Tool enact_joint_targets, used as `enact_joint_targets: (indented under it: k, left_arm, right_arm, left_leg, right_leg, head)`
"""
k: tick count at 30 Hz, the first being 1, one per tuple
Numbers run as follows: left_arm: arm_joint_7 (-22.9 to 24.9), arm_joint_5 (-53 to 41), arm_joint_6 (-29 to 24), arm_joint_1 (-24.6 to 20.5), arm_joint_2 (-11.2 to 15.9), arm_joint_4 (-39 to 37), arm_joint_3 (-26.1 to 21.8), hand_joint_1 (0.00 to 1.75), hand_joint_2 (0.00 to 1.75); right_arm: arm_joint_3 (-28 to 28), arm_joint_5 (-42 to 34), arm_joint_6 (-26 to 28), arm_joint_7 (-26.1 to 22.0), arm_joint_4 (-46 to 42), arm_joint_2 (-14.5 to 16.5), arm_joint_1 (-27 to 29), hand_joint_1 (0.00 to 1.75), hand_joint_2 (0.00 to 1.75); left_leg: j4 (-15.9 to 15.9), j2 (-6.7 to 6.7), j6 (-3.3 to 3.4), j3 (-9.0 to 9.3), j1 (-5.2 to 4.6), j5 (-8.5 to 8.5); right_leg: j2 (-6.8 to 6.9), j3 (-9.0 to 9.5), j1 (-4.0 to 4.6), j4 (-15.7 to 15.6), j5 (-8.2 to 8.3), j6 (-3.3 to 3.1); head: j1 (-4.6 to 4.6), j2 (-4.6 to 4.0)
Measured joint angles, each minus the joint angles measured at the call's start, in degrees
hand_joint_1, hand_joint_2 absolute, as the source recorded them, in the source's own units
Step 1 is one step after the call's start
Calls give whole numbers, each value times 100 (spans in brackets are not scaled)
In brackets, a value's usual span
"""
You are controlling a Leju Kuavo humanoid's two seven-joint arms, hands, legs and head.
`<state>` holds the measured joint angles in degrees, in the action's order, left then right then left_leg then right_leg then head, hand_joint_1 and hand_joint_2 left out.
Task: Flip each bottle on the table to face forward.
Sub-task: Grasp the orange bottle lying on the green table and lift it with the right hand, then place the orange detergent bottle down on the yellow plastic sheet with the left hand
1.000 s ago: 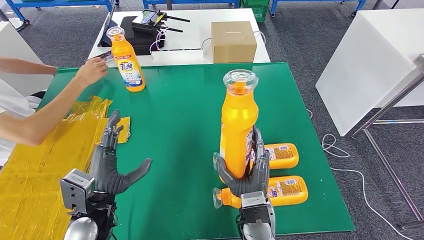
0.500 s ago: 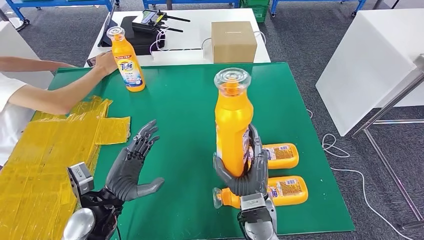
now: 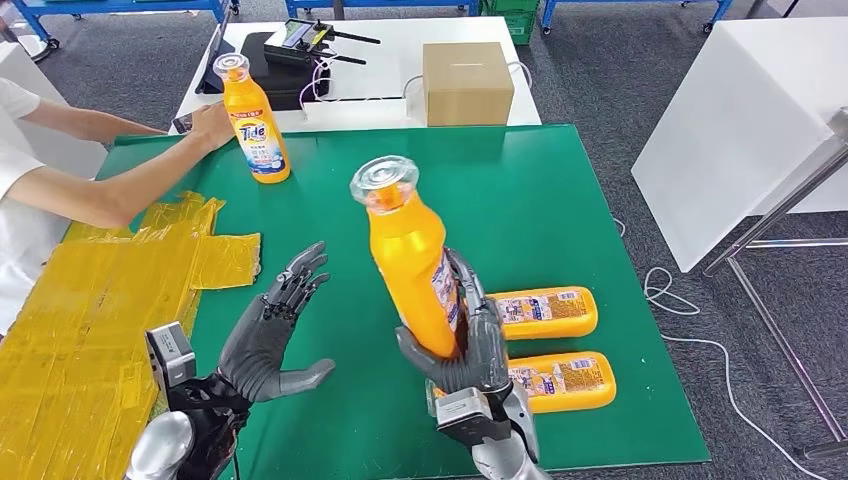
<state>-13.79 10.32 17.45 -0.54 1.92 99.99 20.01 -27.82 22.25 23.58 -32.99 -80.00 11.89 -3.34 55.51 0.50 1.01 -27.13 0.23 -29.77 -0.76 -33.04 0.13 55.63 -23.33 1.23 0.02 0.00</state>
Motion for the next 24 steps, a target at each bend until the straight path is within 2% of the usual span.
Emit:
enact_joint_targets:
  k: [13,24]
  left_arm:
    - [-18,342,136,-132,9,-132,90,0,175]
    - [-36,569,187,-190,9,-250,90,0,175]
  right_arm:
    - [-572,1130,565,1,492,1,-268,175,175]
    - [-1071,1470,768,24,883,-32,-429,175,175]
  left_leg:
    - [0,0,-1,3,0,1]
    - [0,0,-1,4,0,1]
  right_leg:
    - [0,-2,0,1,0,0]
    - [0,-2,0,1,0,0]
  head:
    - [1,0]
    - [1,0]
